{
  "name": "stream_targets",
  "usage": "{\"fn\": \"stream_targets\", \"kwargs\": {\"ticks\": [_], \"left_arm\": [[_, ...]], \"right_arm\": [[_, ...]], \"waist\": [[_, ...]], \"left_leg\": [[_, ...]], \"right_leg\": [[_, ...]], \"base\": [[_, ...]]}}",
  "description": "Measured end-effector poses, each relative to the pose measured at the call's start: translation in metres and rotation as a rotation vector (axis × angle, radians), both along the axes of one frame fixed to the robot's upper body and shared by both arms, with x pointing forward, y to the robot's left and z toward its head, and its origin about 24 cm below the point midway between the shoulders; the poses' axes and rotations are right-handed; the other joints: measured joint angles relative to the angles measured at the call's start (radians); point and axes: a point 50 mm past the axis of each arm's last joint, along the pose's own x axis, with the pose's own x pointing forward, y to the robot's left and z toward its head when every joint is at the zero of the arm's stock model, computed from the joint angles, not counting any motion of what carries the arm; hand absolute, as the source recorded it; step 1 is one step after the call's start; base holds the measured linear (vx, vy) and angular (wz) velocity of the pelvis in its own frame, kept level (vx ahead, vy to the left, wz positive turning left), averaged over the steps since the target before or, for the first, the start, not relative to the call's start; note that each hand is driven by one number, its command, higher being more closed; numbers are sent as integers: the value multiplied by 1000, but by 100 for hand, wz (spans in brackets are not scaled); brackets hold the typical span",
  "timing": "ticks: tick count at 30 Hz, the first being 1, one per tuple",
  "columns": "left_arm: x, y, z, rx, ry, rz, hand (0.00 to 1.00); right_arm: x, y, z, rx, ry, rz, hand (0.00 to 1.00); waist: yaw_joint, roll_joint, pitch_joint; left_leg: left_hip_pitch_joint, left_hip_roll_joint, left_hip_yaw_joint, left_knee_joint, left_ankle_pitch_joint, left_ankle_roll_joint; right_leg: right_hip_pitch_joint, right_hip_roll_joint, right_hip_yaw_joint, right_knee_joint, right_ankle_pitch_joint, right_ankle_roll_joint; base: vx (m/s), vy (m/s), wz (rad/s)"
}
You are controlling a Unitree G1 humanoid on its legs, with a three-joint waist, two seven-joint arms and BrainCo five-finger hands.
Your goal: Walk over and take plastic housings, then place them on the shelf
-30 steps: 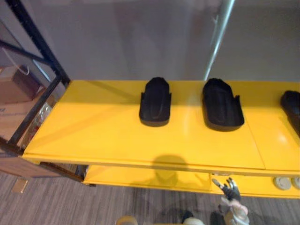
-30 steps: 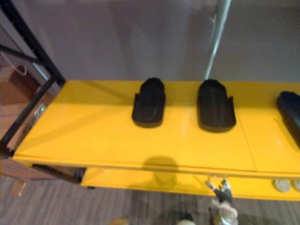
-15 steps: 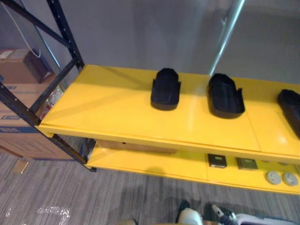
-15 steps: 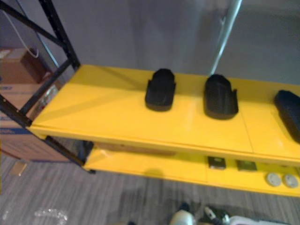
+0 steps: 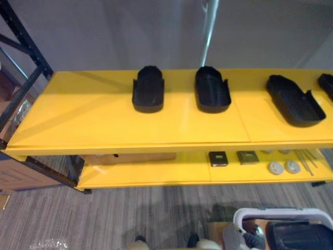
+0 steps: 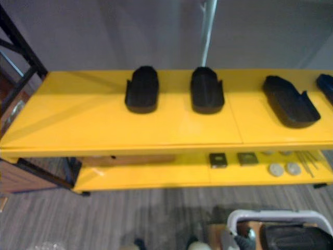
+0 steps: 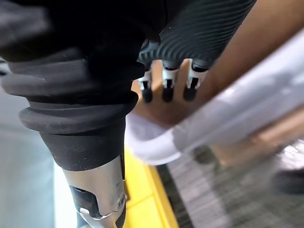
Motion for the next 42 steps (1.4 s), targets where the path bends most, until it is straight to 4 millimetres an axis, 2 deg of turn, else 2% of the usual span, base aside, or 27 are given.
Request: {"fn": "stream_targets", "kwargs": {"ticks": [2,3,4,5,6,7,8,9,10,11,12,13,15,16,17,20,22,24,26,30,34,36,39,41,42], "left_arm": [[5,0,1,16,-8,-63,0],[10,3,3,45,-22,-114,0],[13,5,4,62,-33,-146,0],[19,8,7,84,-50,-166,0],[24,9,8,98,-65,-175,0],[27,6,10,100,-86,-164,0],[28,1,9,87,-90,-166,0],[28,-2,8,78,-90,-172,0],[24,-8,6,64,-84,-181,0],[18,-12,5,50,-74,-184,0],[17,-13,4,51,-70,-183,0],[17,-6,6,68,-68,-193,0],[14,1,7,87,-56,-197,0],[13,5,7,96,-48,-198,0],[14,9,8,107,-45,-199,0],[17,10,8,69,-59,-107,0],[15,9,7,55,-58,-78,0],[9,5,5,41,-45,-50,0],[3,-4,2,22,-32,-35,0],[-9,-6,0,22,4,-45,0],[-10,-6,0,26,9,-116,0],[-7,-3,1,34,4,-134,0],[9,1,3,48,-22,-196,0],[22,4,6,50,-39,-256,0],[26,4,7,49,-47,-270,0]], "right_arm": [[15,3,11,-58,-76,92,0],[26,8,19,-90,-127,171,0],[35,14,25,-101,-165,227,0],[46,23,32,-102,-215,294,0],[53,30,37,-107,-246,352,0],[59,32,43,-129,-271,416,0],[64,32,46,-142,-278,446,0],[68,33,47,-142,-287,461,0],[74,31,51,-154,-302,485,0],[79,32,54,-162,-312,504,0],[83,34,56,-162,-326,515,0],[83,35,57,-163,-329,530,0],[85,31,61,-168,-344,534,0],[87,30,63,-174,-351,544,0],[88,29,63,-176,-352,546,0],[87,32,62,-135,-355,559,0],[86,36,59,-119,-341,579,0],[86,41,58,-112,-337,592,0],[87,43,58,-108,-339,600,0],[87,43,58,-117,-334,597,0],[86,41,56,-124,-313,569,0],[87,39,56,-134,-305,543,0],[90,27,69,-172,-361,442,0],[90,13,82,-186,-427,361,0],[89,10,85,-194,-434,350,0]], "waist": [[0,-14,-5],[1,-24,-7],[2,-27,-7],[3,-32,-4],[11,-37,-1],[33,-24,6],[51,0,5],[55,14,5],[52,36,-1],[56,58,-9],[55,59,-10],[39,32,-10],[33,11,-12],[23,1,-18],[23,-1,-19],[19,10,-17],[13,22,-12],[18,34,-17],[30,37,-19],[30,33,-20],[31,30,-20],[31,26,-20],[29,20,-16],[15,13,-10],[6,9,-5]], "left_leg": [[16,-3,21,-6,-2,-2],[17,8,36,33,-26,-3],[-7,30,36,123,-65,-1],[-87,72,-6,329,-111,24],[-155,100,-75,509,-116,36],[-216,99,-195,633,-162,40],[-219,85,-269,611,-196,39],[-220,77,-299,580,-204,39],[-211,60,-369,476,-189,45],[-185,40,-454,401,-195,-2],[-176,26,-453,386,-204,-17],[-173,-2,-425,377,-206,-13],[-168,-24,-377,377,-215,3],[-166,-35,-358,376,-219,9],[-163,-38,-344,376,-221,14],[-158,-34,-320,362,-220,20],[-148,-34,-324,343,-211,22],[-151,-34,-334,335,-204,19],[-155,-34,-338,315,-193,15],[-162,-33,-365,268,-161,2],[-129,-25,-352,250,-159,-1],[-116,-10,-329,273,-182,-5],[-114,18,-315,368,-254,4],[-103,35,-262,435,-315,17],[-99,40,-244,452,-329,21]], "right_leg": [[2,0,22,1,0,1],[10,0,37,4,1,2],[13,2,48,7,-3,-1],[17,12,72,10,-6,-3],[26,13,95,13,-6,-5],[40,11,138,21,-4,-8],[36,10,180,38,-5,-7],[32,10,203,45,-6,-4],[18,10,249,58,-12,17],[-18,22,308,82,-28,46],[-28,14,328,88,-31,51],[-45,-16,351,106,-30,52],[-73,-44,381,111,-25,63],[-75,-58,389,90,-11,82],[-74,-62,403,71,5,90],[-69,-61,378,26,65,75],[-58,-61,328,16,78,61],[-39,-63,289,-24,92,68],[-38,-62,278,-51,101,76],[-36,-57,236,-75,104,72],[-18,-50,243,-79,101,66],[-19,-36,279,-74,100,64],[-53,-1,378,-36,101,65],[-109,27,466,25,117,84],[-120,34,465,37,129,82]], "base": [[99,38,-31],[121,16,-33],[143,7,-44],[155,-5,-55],[140,82,-89],[127,215,-117],[92,284,-119],[68,319,-119],[33,352,-132],[15,339,-124],[-3,300,-89],[-6,230,-54],[-19,208,-52],[-20,130,-45],[-18,134,-43],[3,63,-32],[1,-22,3],[-3,-32,12],[-5,-36,10],[19,-48,21],[50,-5,-6],[38,32,-50],[-5,99,-97],[-67,145,-140],[-146,132,-143]]}}
